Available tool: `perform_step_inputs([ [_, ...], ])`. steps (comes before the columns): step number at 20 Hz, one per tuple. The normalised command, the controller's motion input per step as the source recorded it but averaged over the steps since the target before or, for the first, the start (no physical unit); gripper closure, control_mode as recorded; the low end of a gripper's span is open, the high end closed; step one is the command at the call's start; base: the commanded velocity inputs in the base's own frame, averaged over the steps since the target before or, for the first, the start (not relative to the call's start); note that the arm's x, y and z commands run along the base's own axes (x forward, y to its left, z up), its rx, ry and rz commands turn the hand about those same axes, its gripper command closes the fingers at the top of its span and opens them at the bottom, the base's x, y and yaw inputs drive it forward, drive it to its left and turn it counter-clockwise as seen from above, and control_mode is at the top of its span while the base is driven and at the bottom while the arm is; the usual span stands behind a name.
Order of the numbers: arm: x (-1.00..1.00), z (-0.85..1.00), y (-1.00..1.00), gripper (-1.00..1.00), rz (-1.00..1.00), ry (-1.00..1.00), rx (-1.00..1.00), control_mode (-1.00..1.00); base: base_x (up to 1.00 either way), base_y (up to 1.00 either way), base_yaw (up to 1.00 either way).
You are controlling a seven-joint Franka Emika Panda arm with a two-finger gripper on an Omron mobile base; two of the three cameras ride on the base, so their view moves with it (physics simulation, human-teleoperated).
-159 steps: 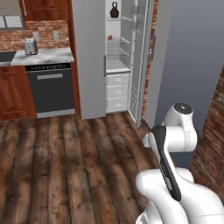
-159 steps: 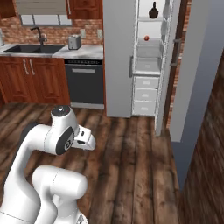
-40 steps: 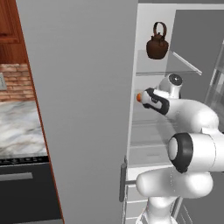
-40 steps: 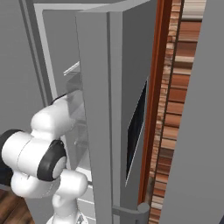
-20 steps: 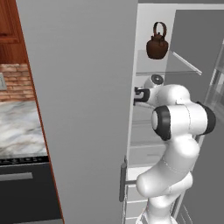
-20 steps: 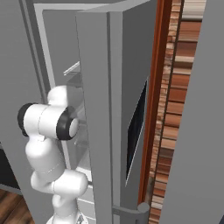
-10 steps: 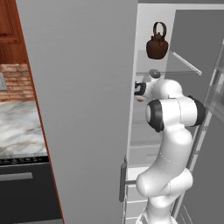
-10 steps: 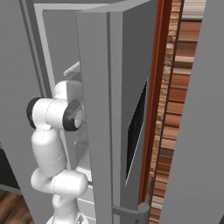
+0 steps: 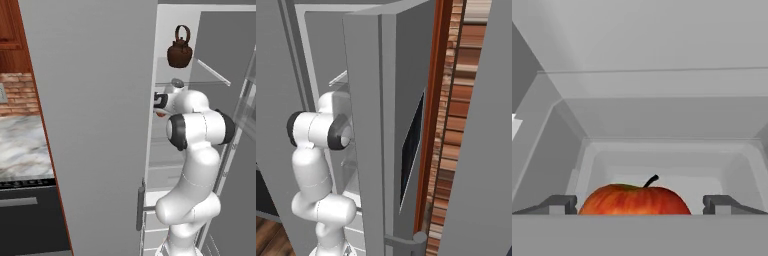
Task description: Pick the kiwi and apple from the fridge and place them on the plate next to the blender to make a fruit smoothie.
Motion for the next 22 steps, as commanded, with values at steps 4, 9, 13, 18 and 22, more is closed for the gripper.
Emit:
perform_step_inputs([
  [4, -0.09, -0.88, 0.05, 1.0, 0.0, 0.05, 0.0, -1.0, 0.0, 0.0, 0.0],
  [9, -0.55, -0.84, 0.06, 1.0, 0.0, -0.04, 0.0, -1.0, 0.0, 0.0, 0.0],
  [13, -0.67, -0.84, 0.14, 1.0, 0.0, -0.17, 0.0, -1.0, 0.0, 0.0, 0.0],
  [18, -0.49, -0.6, 0.1, 1.0, 0.0, -0.15, 0.0, -1.0, 0.0, 0.0, 0.0],
  [22, -0.68, 0.08, 0.0, 1.0, 0.0, -0.02, 0.0, -1.0, 0.0, 0.0, 0.0],
])
